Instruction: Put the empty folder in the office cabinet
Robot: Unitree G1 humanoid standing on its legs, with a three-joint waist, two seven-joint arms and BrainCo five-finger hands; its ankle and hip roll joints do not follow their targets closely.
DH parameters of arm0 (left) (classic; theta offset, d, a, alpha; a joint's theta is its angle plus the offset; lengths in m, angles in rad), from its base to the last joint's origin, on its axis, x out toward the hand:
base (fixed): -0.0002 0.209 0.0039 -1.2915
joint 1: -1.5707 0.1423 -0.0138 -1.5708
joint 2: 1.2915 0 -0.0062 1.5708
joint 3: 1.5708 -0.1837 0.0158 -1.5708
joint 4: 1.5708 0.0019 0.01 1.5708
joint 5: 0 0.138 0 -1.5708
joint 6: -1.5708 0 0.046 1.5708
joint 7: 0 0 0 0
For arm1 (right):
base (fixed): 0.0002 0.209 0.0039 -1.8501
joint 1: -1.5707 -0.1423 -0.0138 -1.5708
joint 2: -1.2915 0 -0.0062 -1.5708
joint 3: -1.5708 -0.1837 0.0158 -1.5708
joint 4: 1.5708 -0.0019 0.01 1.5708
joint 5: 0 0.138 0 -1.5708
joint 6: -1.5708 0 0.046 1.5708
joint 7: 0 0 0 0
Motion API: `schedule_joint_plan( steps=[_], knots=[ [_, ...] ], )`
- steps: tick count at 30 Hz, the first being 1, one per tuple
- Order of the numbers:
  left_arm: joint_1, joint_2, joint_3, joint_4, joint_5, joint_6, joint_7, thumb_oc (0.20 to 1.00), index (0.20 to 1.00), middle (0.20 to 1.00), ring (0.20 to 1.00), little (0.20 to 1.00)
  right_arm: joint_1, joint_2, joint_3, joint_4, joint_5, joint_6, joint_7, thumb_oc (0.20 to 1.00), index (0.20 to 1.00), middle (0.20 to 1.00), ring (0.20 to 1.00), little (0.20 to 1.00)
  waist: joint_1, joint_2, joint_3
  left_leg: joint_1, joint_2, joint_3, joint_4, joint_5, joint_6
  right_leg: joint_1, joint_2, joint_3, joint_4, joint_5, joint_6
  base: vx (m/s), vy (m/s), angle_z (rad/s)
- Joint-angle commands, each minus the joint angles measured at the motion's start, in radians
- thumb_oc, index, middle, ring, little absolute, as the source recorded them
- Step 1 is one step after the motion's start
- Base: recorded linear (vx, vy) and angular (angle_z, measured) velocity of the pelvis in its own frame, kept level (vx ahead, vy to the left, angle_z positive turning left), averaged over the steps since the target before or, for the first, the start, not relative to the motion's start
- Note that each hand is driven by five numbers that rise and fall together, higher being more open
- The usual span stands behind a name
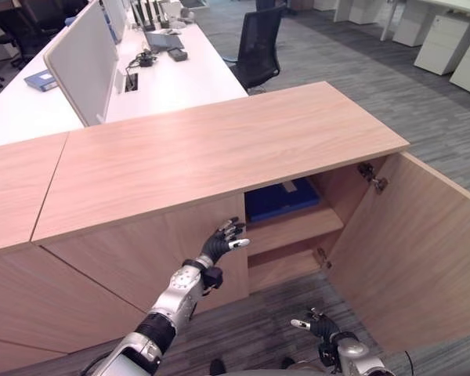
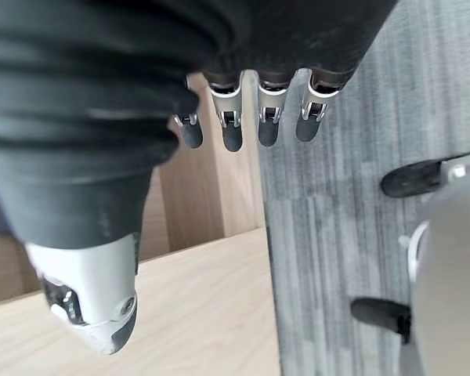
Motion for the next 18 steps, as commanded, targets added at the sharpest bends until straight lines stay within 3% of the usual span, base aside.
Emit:
schedule_joint_plan(
  steps=[1,2,4,5,6,7,13,15,18],
  knots=[
    [-0.034,0.009,-0.023,-0.029,0.049,-0.026,-0.041,1.000,1.000,1.000,1.000,1.000,-0.016,0.016,-0.023,-0.018,0.043,-0.023,0.009,1.000,1.000,1.000,1.000,1.000,0.020,-0.018,-0.002,0.022,0.021,0.047,0.014,-0.095,-0.024,-0.134,-0.054,-0.158,0.103,0.073,0.101,-0.09,-0.001,-0.25],
    [-0.034,0.009,-0.023,-0.030,0.049,-0.025,-0.041,1.000,1.000,1.000,1.000,1.000,-0.016,0.016,-0.024,-0.018,0.043,-0.022,0.009,1.000,1.000,1.000,1.000,1.000,0.020,-0.018,-0.002,0.022,0.021,0.047,0.014,-0.095,-0.024,-0.137,-0.054,-0.158,0.108,0.070,0.101,-0.14,-0.038,-0.38],
    [0.008,0.040,-0.024,-0.057,0.079,-0.010,-0.055,1.000,1.000,1.000,1.000,1.000,-0.032,0.022,-0.028,-0.027,0.029,-0.023,0.003,1.000,1.000,1.000,1.000,1.000,0.063,0.007,0.011,0.023,0.058,0.129,0.014,-0.090,-0.039,-0.158,-0.189,-0.531,0.160,0.086,0.067,-0.13,-0.085,-0.94],
    [0.009,0.040,-0.024,-0.058,0.079,-0.010,-0.055,1.000,1.000,1.000,1.000,1.000,-0.032,0.023,-0.028,-0.027,0.029,-0.023,0.003,1.000,1.000,1.000,1.000,1.000,0.060,0.006,0.012,0.023,0.058,0.126,0.014,-0.090,-0.039,-0.155,-0.190,-0.534,0.161,0.084,0.068,-0.07,-0.095,-1.38],
    [0.024,0.039,-0.017,-0.053,0.080,-0.003,-0.061,1.000,1.000,1.000,1.000,1.000,-0.038,0.024,-0.033,-0.021,0.029,-0.021,0.003,1.000,1.000,1.000,1.000,1.000,0.067,0.008,0.011,0.027,0.067,0.155,0.014,-0.088,-0.042,-0.154,-0.220,-0.589,0.174,0.092,0.061,-0.03,-0.091,-1.33],
    [0.033,0.042,-0.014,-0.052,0.079,0.002,-0.064,1.000,1.000,1.000,1.000,1.000,-0.042,0.026,-0.036,-0.010,0.030,-0.020,0.003,1.000,1.000,1.000,1.000,1.000,0.069,0.007,0.008,0.031,0.073,0.171,0.014,-0.087,-0.044,-0.154,-0.235,-0.607,0.183,0.099,0.060,-0.03,-0.206,-1.01],
    [0.061,0.045,-0.022,0.002,0.106,0.008,-0.090,1.000,1.000,1.000,1.000,1.000,-0.047,0.014,-0.061,0.046,0.034,-0.011,0.012,1.000,1.000,1.000,1.000,1.000,0.064,-0.010,-0.021,0.025,0.094,0.206,0.027,-0.069,-0.074,-0.090,-0.264,-0.497,0.111,0.159,0.103,0.00,-0.192,-0.25],
    [0.064,0.043,-0.015,0.023,0.115,0.008,-0.088,1.000,1.000,1.000,1.000,1.000,-0.049,0.012,-0.063,0.053,0.031,-0.011,0.011,1.000,1.000,1.000,1.000,1.000,0.063,-0.007,-0.027,0.027,0.103,0.216,0.029,-0.064,-0.081,-0.085,-0.257,-0.492,0.091,0.149,0.105,0.00,-0.217,-0.41],
    [0.098,0.041,0.025,0.098,0.155,-0.007,-0.064,1.000,1.000,1.000,1.000,1.000,-0.055,0.001,-0.064,0.103,0.021,-0.013,0.014,1.000,1.000,1.000,1.000,1.000,0.046,0.009,-0.039,0.047,0.162,0.264,0.038,-0.033,-0.116,-0.078,-0.201,-0.463,0.032,0.113,0.096,0.03,-0.318,-0.50]
  ],
)
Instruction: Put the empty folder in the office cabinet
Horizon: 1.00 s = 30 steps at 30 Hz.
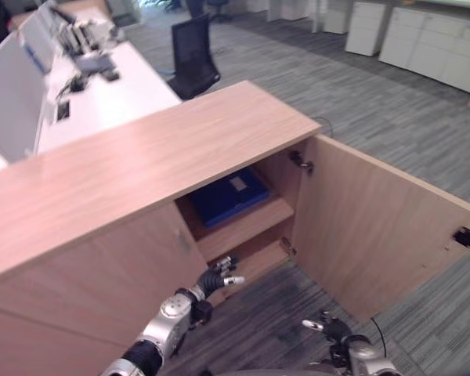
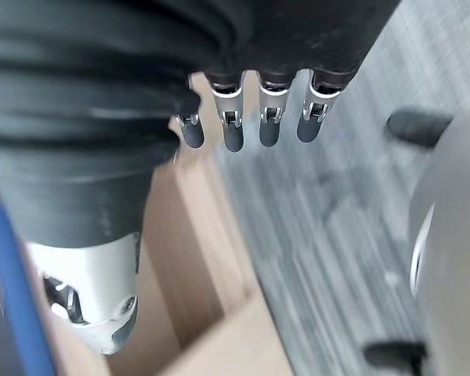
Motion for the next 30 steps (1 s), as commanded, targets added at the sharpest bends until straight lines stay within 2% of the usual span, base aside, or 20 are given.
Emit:
schedule_joint_plan(
  steps=[1,2,4,7,8,9,10,12,16,21,25,30],
  knots=[
    [-0.031,0.060,0.067,0.044,0.047,-0.054,0.026,1.000,1.000,1.000,1.000,1.000,-0.060,0.095,0.021,0.037,0.022,-0.022,0.010,1.000,1.000,1.000,1.000,1.000,0.009,-0.087,-0.010,0.014,-0.012,0.036,0.002,-0.044,-0.040,0.013,-0.029,0.061,-0.059,0.051,0.039,0.08,-0.395,-0.70],
    [-0.007,0.050,0.108,0.087,0.035,-0.051,0.037,1.000,1.000,1.000,1.000,1.000,-0.059,0.086,0.022,0.046,0.021,-0.027,0.009,1.000,1.000,1.000,1.000,1.000,0.001,-0.074,-0.007,0.023,0.027,0.064,0.021,-0.024,-0.061,0.017,0.012,0.068,-0.081,0.033,0.024,0.09,-0.457,-1.06],
    [0.014,0.019,0.167,0.188,0.026,-0.050,0.057,1.000,1.000,1.000,1.000,1.000,-0.048,0.062,0.011,0.052,0.038,-0.035,0.008,1.000,1.000,1.000,1.000,1.000,-0.019,-0.049,0.001,0.024,0.103,0.084,0.059,0.064,-0.106,0.033,0.081,0.088,-0.109,0.002,-0.008,0.11,-0.417,-1.09],
    [0.020,0.007,0.188,0.236,0.033,-0.050,0.071,1.000,1.000,1.000,1.000,1.000,-0.044,0.039,-0.005,0.045,0.054,-0.040,0.005,1.000,1.000,1.000,1.000,1.000,-0.034,-0.046,0.017,0.019,0.118,0.050,0.109,0.094,-0.113,0.060,0.102,0.096,-0.118,-0.013,-0.024,0.08,-0.166,-0.42],
    [0.022,-0.005,0.204,0.277,0.024,-0.052,0.077,1.000,1.000,1.000,1.000,1.000,-0.052,0.021,-0.020,0.049,0.075,-0.047,-0.008,1.000,1.000,1.000,1.000,1.000,-0.029,-0.056,0.028,-0.010,0.081,-0.041,0.158,0.091,-0.098,0.062,0.108,0.116,-0.121,-0.016,-0.036,0.09,-0.192,-0.22],
    [0.019,-0.007,0.211,0.301,0.026,-0.053,0.082,1.000,1.000,1.000,1.000,1.000,-0.055,0.014,-0.029,0.052,0.082,-0.047,-0.012,1.000,1.000,1.000,1.000,1.000,-0.020,-0.069,0.029,-0.033,0.043,-0.099,0.176,0.059,-0.082,0.062,0.105,0.128,-0.125,-0.017,-0.041,0.08,-0.212,-0.39],
    [0.020,-0.006,0.216,0.317,0.033,-0.058,0.089,1.000,1.000,1.000,1.000,1.000,-0.061,0.001,-0.043,0.057,0.092,-0.049,-0.017,1.000,1.000,1.000,1.000,1.000,-0.004,-0.088,0.028,-0.061,-0.017,-0.163,0.175,-0.002,-0.056,0.061,0.100,0.146,-0.126,-0.017,-0.045,0.09,-0.168,-0.53],
    [0.026,-0.008,0.236,0.369,0.050,-0.058,0.104,1.000,1.000,1.000,1.000,1.000,-0.064,-0.022,-0.062,0.065,0.102,-0.047,-0.016,1.000,1.000,1.000,1.000,1.000,0.010,-0.104,0.025,-0.081,-0.083,-0.205,0.142,-0.082,-0.024,0.061,0.106,0.157,-0.120,-0.022,-0.051,0.10,-0.133,-0.68],
    [0.056,0.008,0.249,0.405,0.067,-0.067,0.084,1.000,1.000,1.000,1.000,1.000,-0.103,-0.077,-0.109,0.079,0.127,-0.068,-0.031,1.000,1.000,1.000,1.000,1.000,0.020,-0.110,0.007,-0.037,-0.108,-0.224,0.079,-0.108,-0.007,0.071,0.134,0.177,-0.122,-0.019,-0.052,0.10,-0.040,-0.48],
    [0.115,0.055,0.233,0.420,0.127,-0.066,0.070,1.000,1.000,1.000,1.000,1.000,-0.271,-0.222,-0.128,0.066,0.144,-0.069,-0.042,1.000,1.000,1.000,1.000,1.000,0.054,-0.122,-0.019,0.030,-0.118,-0.215,-0.015,-0.097,0.002,0.098,0.127,0.159,-0.117,-0.015,-0.034,0.07,0.056,-0.09],
    [0.133,0.064,0.224,0.427,0.143,-0.064,0.068,1.000,1.000,1.000,1.000,1.000,-0.352,-0.244,-0.099,0.057,0.139,-0.068,-0.044,1.000,1.000,1.000,1.000,1.000,0.066,-0.119,-0.026,0.035,-0.124,-0.221,-0.022,-0.100,0.006,0.103,0.121,0.150,-0.114,-0.015,-0.030,0.00,0.052,0.17],
    [0.145,0.071,0.225,0.447,0.158,-0.060,0.071,1.000,1.000,1.000,1.000,1.000,-0.429,-0.223,-0.049,0.050,0.131,-0.062,-0.042,1.000,1.000,1.000,1.000,1.000,0.082,-0.118,-0.029,0.037,-0.130,-0.231,-0.024,-0.103,0.011,0.108,0.114,0.142,-0.114,-0.013,-0.026,0.00,0.039,0.05]
  ],
)
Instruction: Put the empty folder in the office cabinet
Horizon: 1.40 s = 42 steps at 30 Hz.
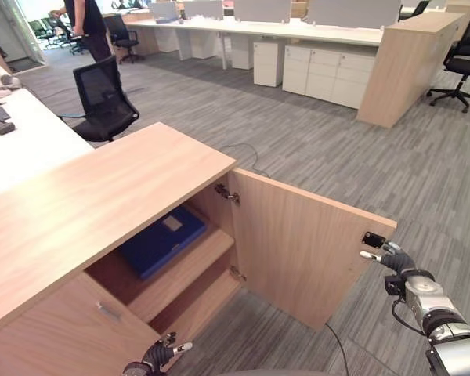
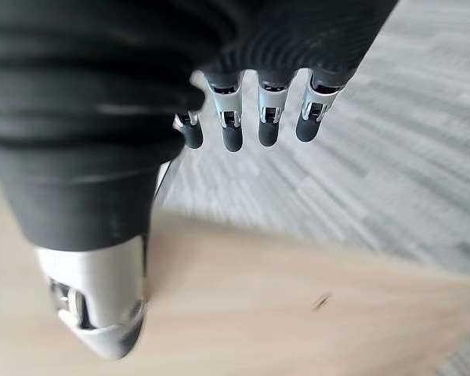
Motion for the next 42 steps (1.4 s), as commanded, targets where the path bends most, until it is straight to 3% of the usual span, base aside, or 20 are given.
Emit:
schedule_joint_plan(
  steps=[1,16,22,23,26,27,30,35,36,38,42],
  knots=[
    [-0.047,0.014,-0.004,0.031,0.031,-0.037,-0.009,1.000,1.000,1.000,1.000,1.000,-0.102,0.036,0.027,0.044,0.043,-0.036,-0.012,1.000,1.000,1.000,1.000,1.000,0.007,-0.059,0.024,0.011,-0.002,0.032,0.012,-0.026,-0.015,0.004,-0.023,-0.028,0.031,-0.053,0.059,0.00,0.034,0.03],
    [-0.030,0.025,-0.017,0.027,0.041,-0.032,-0.004,1.000,1.000,1.000,1.000,1.000,-0.234,0.113,0.108,0.084,0.033,-0.025,-0.014,1.000,1.000,1.000,1.000,1.000,0.048,-0.050,0.027,0.001,-0.012,0.003,0.012,-0.022,-0.011,0.017,-0.034,-0.053,0.021,-0.053,0.060,0.00,0.007,0.02],
    [-0.034,0.011,0.035,0.036,0.039,-0.028,0.021,1.000,1.000,1.000,1.000,1.000,-0.049,0.156,0.146,-0.245,0.000,-0.031,0.013,1.000,1.000,1.000,1.000,1.000,0.025,-0.050,0.038,-0.010,-0.008,0.000,0.012,-0.016,-0.016,0.007,-0.029,-0.055,0.024,-0.057,0.055,0.00,-0.005,0.01],
    [-0.031,0.005,0.069,0.036,0.043,-0.027,0.028,1.000,1.000,1.000,1.000,1.000,0.073,0.170,0.148,-0.386,-0.010,-0.035,0.047,1.000,1.000,1.000,1.000,1.000,0.014,-0.052,0.043,-0.013,-0.004,-0.002,0.012,-0.014,-0.019,0.005,-0.027,-0.056,0.025,-0.060,0.052,0.00,0.000,0.00],
    [-0.030,0.003,0.095,0.039,0.050,-0.028,0.033,1.000,1.000,1.000,1.000,1.000,0.171,0.170,0.157,-0.498,-0.033,-0.039,0.079,1.000,1.000,1.000,1.000,1.000,0.010,-0.052,0.047,-0.019,-0.001,-0.011,0.012,-0.010,-0.021,0.003,-0.025,-0.062,0.026,-0.063,0.050,-0.02,-0.031,0.10],
    [-0.028,0.004,0.122,0.043,0.061,-0.027,0.039,1.000,1.000,1.000,1.000,1.000,0.254,0.172,0.205,-0.622,-0.077,-0.043,0.123,1.000,1.000,1.000,1.000,1.000,0.017,-0.056,0.054,-0.032,0.004,-0.029,0.012,-0.003,-0.026,-0.001,-0.022,-0.072,0.028,-0.068,0.047,-0.03,-0.044,0.10],
    [-0.028,0.005,0.129,0.052,0.066,-0.027,0.044,1.000,1.000,1.000,1.000,1.000,0.258,0.181,0.233,-0.647,-0.087,-0.043,0.136,1.000,1.000,1.000,1.000,1.000,0.021,-0.057,0.056,-0.038,0.007,-0.040,0.012,0.000,-0.028,-0.001,-0.021,-0.079,0.029,-0.071,0.045,-0.03,-0.032,0.15],
    [-0.029,0.017,0.130,0.079,0.079,-0.017,0.063,1.000,1.000,1.000,1.000,1.000,0.185,0.254,0.400,-0.718,-0.059,-0.045,0.197,1.000,1.000,1.000,1.000,1.000,0.077,-0.068,0.076,-0.090,0.011,-0.120,0.021,0.037,-0.039,-0.005,-0.013,-0.138,0.040,-0.078,0.033,-0.10,-0.054,0.23],
    [-0.030,0.026,0.120,0.083,0.084,-0.012,0.062,1.000,1.000,1.000,1.000,1.000,0.138,0.281,0.451,-0.721,-0.046,-0.044,0.199,1.000,1.000,1.000,1.000,1.000,0.119,-0.073,0.085,-0.111,0.013,-0.166,0.024,0.044,-0.049,0.005,-0.005,-0.171,0.040,-0.096,0.027,-0.07,-0.050,0.52],
    [-0.031,0.031,0.116,0.083,0.086,-0.010,0.061,1.000,1.000,1.000,1.000,1.000,0.115,0.294,0.472,-0.712,-0.046,-0.044,0.200,1.000,1.000,1.000,1.000,1.000,0.130,-0.077,0.088,-0.126,0.010,-0.194,0.024,0.050,-0.054,0.012,-0.002,-0.195,0.036,-0.101,0.025,-0.03,-0.062,0.72],
    [-0.042,0.051,0.106,0.078,0.076,-0.006,0.063,1.000,1.000,1.000,1.000,1.000,0.011,0.349,0.521,-0.671,-0.041,-0.051,0.171,1.000,1.000,1.000,1.000,1.000,0.221,-0.085,0.108,-0.203,0.003,-0.280,0.033,0.094,-0.084,0.026,0.006,-0.281,0.024,-0.119,0.011,-0.09,-0.059,0.96]
  ],
)
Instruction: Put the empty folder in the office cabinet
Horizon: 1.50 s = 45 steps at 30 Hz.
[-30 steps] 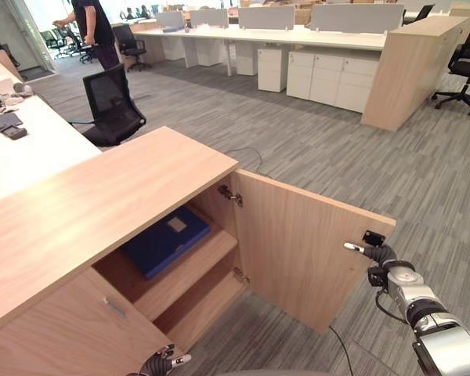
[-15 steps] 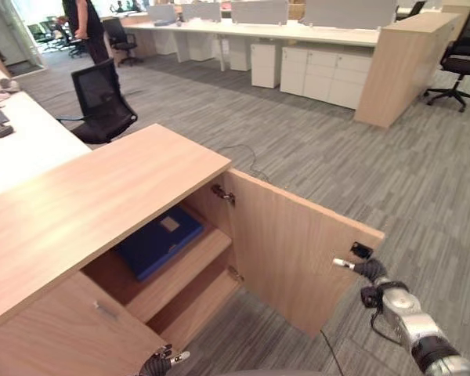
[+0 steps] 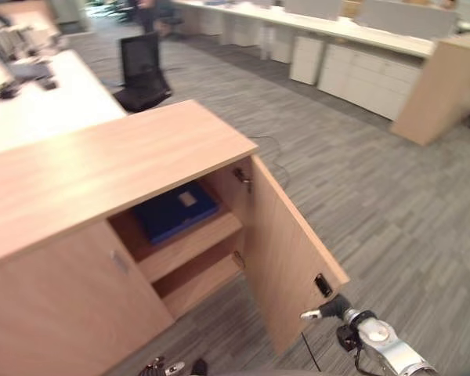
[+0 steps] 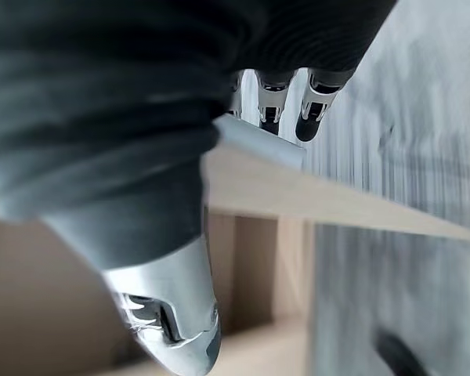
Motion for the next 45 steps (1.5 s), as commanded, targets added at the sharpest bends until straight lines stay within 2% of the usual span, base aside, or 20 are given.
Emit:
schedule_joint_plan(
  steps=[1,2,4,6,10,15,16,17,19,22,23,25,26,29,34,37,38,40,43,45],
  knots=[
    [-0.069,0.073,-0.025,-0.045,0.014,-0.019,0.012,1.000,1.000,1.000,1.000,1.000,-0.405,0.279,0.099,0.015,0.010,-0.101,0.064,1.000,1.000,1.000,1.000,1.000,0.162,0.025,0.062,-0.013,-0.006,-0.008,-0.049,0.099,-0.061,0.076,-0.036,-0.009,0.022,-0.129,0.081,-0.15,0.008,0.63],
    [-0.082,0.071,-0.035,-0.054,0.005,-0.018,0.014,1.000,1.000,1.000,1.000,1.000,-0.433,0.280,0.091,0.032,0.009,-0.109,0.041,1.000,1.000,1.000,1.000,1.000,0.173,0.019,0.078,-0.062,0.005,0.050,0.010,0.101,-0.068,0.075,-0.053,-0.049,0.023,-0.123,0.082,-0.20,0.092,0.60],
    [-0.094,0.061,-0.047,-0.078,-0.008,-0.010,0.005,1.000,1.000,1.000,1.000,1.000,-0.503,0.286,0.077,0.081,0.026,-0.105,0.004,1.000,1.000,1.000,1.000,1.000,0.172,0.012,0.086,-0.102,0.075,0.252,0.110,0.088,-0.037,0.069,-0.085,-0.109,0.023,-0.100,0.086,-0.19,0.180,1.78],
    [-0.073,0.059,-0.052,-0.085,-0.014,-0.008,-0.006,1.000,1.000,1.000,1.000,1.000,-0.572,0.293,0.040,0.159,0.046,-0.088,-0.027,1.000,1.000,1.000,1.000,1.000,0.181,0.020,0.073,-0.074,0.124,0.336,0.140,0.058,-0.036,0.089,-0.090,-0.147,0.020,-0.099,0.086,-0.06,0.177,2.49],
    [-0.027,0.061,-0.074,-0.062,0.009,0.005,-0.027,1.000,1.000,1.000,1.000,1.000,-0.678,0.265,-0.069,0.362,0.045,-0.066,-0.084,1.000,1.000,1.000,1.000,1.000,0.205,0.019,0.024,-0.002,0.095,0.323,0.043,0.045,-0.021,0.120,-0.099,-0.209,0.036,-0.092,0.094,0.09,0.191,1.35],
    [-0.053,0.084,-0.127,-0.075,0.009,0.012,-0.060,1.000,1.000,1.000,1.000,1.000,-0.862,0.173,-0.226,0.657,0.112,-0.049,-0.151,1.000,1.000,1.000,1.000,1.000,0.246,-0.005,0.009,0.019,0.021,0.303,-0.033,0.042,0.019,0.094,-0.171,-0.286,0.183,-0.099,0.126,0.05,0.233,0.50],
    [-0.080,0.108,-0.141,-0.102,-0.011,0.009,-0.064,1.000,1.000,1.000,1.000,1.000,-0.947,0.090,-0.289,0.775,0.146,-0.043,-0.171,1.000,1.000,1.000,1.000,1.000,0.255,0.000,0.022,0.043,-0.010,0.283,-0.045,0.028,0.051,0.030,-0.240,-0.265,0.376,-0.059,0.175,0.08,0.292,0.48],
    [-0.082,0.108,-0.142,-0.102,-0.011,0.009,-0.064,1.000,1.000,1.000,1.000,1.000,-0.950,0.089,-0.290,0.777,0.146,-0.044,-0.170,1.000,1.000,1.000,1.000,1.000,0.257,-0.002,0.024,0.043,-0.013,0.284,-0.045,0.028,0.052,0.027,-0.244,-0.263,0.381,-0.061,0.176,0.08,0.223,0.60],
    [-0.106,0.125,-0.154,-0.109,-0.018,0.006,-0.061,1.000,1.000,1.000,1.000,1.000,-0.963,0.026,-0.324,0.824,0.179,-0.047,-0.184,1.000,1.000,1.000,1.000,1.000,0.248,0.003,0.029,0.046,-0.024,0.248,-0.059,0.035,0.059,-0.002,-0.227,-0.174,0.417,-0.032,0.194,0.04,0.048,0.56],
    [-0.123,0.139,-0.165,-0.124,-0.034,0.000,-0.064,1.000,1.000,1.000,1.000,1.000,-0.974,-0.068,-0.339,0.871,0.201,-0.048,-0.196,1.000,1.000,1.000,1.000,1.000,0.232,0.006,0.024,0.060,-0.038,0.181,-0.081,0.030,0.050,-0.010,-0.157,-0.044,0.318,-0.102,0.172,0.09,-0.005,0.56],
    [-0.123,0.139,-0.165,-0.124,-0.034,0.000,-0.064,1.000,1.000,1.000,1.000,1.000,-0.974,-0.068,-0.339,0.871,0.201,-0.048,-0.195,1.000,1.000,1.000,1.000,1.000,0.231,0.007,0.023,0.059,-0.038,0.181,-0.081,0.031,0.050,-0.010,-0.156,-0.045,0.317,-0.101,0.172,0.11,-0.046,0.62],
    [-0.131,0.149,-0.163,-0.116,-0.029,-0.005,-0.062,1.000,1.000,1.000,1.000,1.000,-0.965,-0.140,-0.347,0.900,0.191,-0.043,-0.202,1.000,1.000,1.000,1.000,1.000,0.199,0.006,0.029,0.083,-0.056,0.124,-0.083,0.015,0.047,-0.035,-0.134,0.088,0.200,-0.089,0.171,0.15,-0.081,0.55],
    [-0.124,0.152,-0.162,-0.107,-0.012,-0.005,-0.067,1.000,1.000,1.000,1.000,1.000,-0.953,-0.177,-0.356,0.911,0.196,-0.040,-0.200,1.000,1.000,1.000,1.000,1.000,0.191,-0.007,0.019,0.091,-0.064,0.116,-0.084,0.000,0.048,-0.005,-0.138,0.116,0.137,-0.064,0.173,0.11,-0.077,0.60],
    [-0.108,0.152,-0.151,-0.095,0.000,-0.007,-0.068,1.000,1.000,1.000,1.000,1.000,-0.935,-0.183,-0.360,0.925,0.184,-0.038,-0.193,1.000,1.000,1.000,1.000,1.000,0.190,-0.012,0.005,0.099,-0.062,0.117,-0.082,-0.007,0.049,0.014,-0.142,0.118,0.111,-0.042,0.181,0.08,-0.073,0.37],
    [-0.081,0.134,-0.133,-0.051,0.025,-0.008,-0.066,1.000,1.000,1.000,1.000,1.000,-0.881,-0.145,-0.369,0.870,0.212,-0.048,-0.168,1.000,1.000,1.000,1.000,1.000,0.172,-0.001,-0.012,0.115,-0.059,0.127,-0.086,-0.014,0.050,0.035,-0.140,0.135,0.071,-0.032,0.180,0.05,-0.036,-0.08],
    [-0.070,0.110,-0.117,-0.025,0.044,-0.012,-0.054,1.000,1.000,1.000,1.000,1.000,-0.795,-0.058,-0.361,0.714,0.231,-0.074,-0.161,1.000,1.000,1.000,1.000,1.000,0.127,0.017,-0.015,0.124,-0.056,0.142,-0.091,-0.016,0.048,0.035,-0.136,0.152,0.056,-0.033,0.175,-0.01,-0.023,-0.17],
    [-0.059,0.083,-0.063,-0.014,0.045,-0.013,-0.034,1.000,1.000,1.000,1.000,1.000,-0.584,0.050,-0.356,0.409,0.205,-0.104,-0.158,1.000,1.000,1.000,1.000,1.000,0.070,0.035,-0.011,0.136,-0.048,0.168,-0.097,-0.017,0.045,0.029,-0.133,0.174,0.047,-0.033,0.168,-0.01,-0.048,-0.40],
    [-0.046,0.064,-0.026,-0.016,0.051,-0.014,-0.027,1.000,1.000,1.000,1.000,1.000,-0.396,0.087,-0.394,0.215,0.158,-0.115,-0.142,1.000,1.000,1.000,1.000,1.000,0.033,0.046,-0.013,0.144,-0.042,0.183,-0.100,-0.018,0.042,0.027,-0.131,0.186,0.043,-0.036,0.164,0.00,-0.049,-0.53],
    [-0.050,0.036,0.010,-0.019,0.090,-0.022,-0.019,1.000,1.000,1.000,1.000,1.000,-0.047,0.159,-0.428,0.131,0.059,-0.118,-0.086,1.000,1.000,1.000,1.000,1.000,-0.028,0.067,-0.020,0.156,-0.031,0.207,-0.104,-0.019,0.034,0.028,-0.128,0.202,0.026,-0.037,0.159,0.02,-0.099,-0.20],
    [-0.053,0.031,0.008,-0.022,0.097,-0.023,-0.017,1.000,1.000,1.000,1.000,1.000,-0.003,0.184,-0.432,0.169,0.056,-0.113,-0.084,1.000,1.000,1.000,1.000,1.000,-0.040,0.071,-0.021,0.156,-0.029,0.214,-0.104,-0.017,0.032,0.026,-0.128,0.207,0.024,-0.037,0.159,0.01,-0.052,-0.30]
  ],
)
